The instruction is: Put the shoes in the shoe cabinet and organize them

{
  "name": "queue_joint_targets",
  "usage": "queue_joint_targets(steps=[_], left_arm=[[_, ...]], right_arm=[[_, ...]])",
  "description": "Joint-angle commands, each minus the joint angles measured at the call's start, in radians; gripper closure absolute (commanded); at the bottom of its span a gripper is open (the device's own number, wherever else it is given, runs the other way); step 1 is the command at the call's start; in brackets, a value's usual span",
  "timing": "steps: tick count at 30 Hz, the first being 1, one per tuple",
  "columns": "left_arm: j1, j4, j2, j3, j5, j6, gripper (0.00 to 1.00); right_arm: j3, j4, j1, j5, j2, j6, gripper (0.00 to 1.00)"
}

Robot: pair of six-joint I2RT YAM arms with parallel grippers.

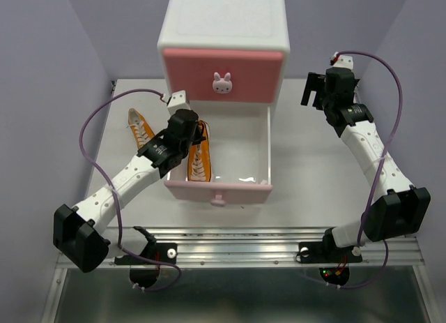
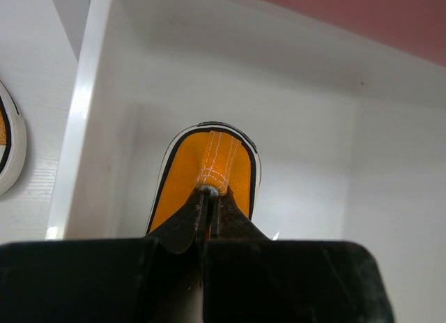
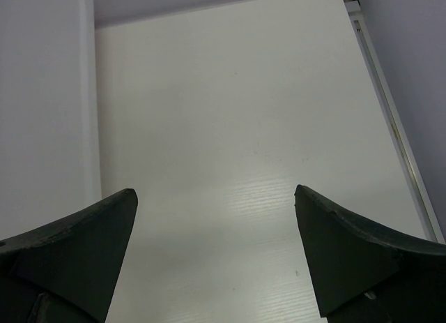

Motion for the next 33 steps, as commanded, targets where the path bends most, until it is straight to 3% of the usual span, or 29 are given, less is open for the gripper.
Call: queue_joint_targets(steps=[1,23,29,33], left_arm=[[-0.005,0.104,0.002,-0.019,-0.058,-0.038,1.0],[-0.004,0.124,0.158,-0.002,-0.12,-0.081,1.0],[-0.004,0.109,0.206,0.018,-0.14,-0.086,0.77],[-0.002,0.106,0.235,0.03,-0.141,-0.086,0.77]], right_arm=[[-0.006,0.06,-0.004,0.017,-0.018,0.0,0.0],[-0.019,0.08,-0.004,0.025,-0.025,-0.002,0.0],[-0.01,0.081,-0.004,0.023,-0.021,-0.015,0.0],[-0.003,0.086,-0.004,0.029,-0.019,-0.018,0.0]])
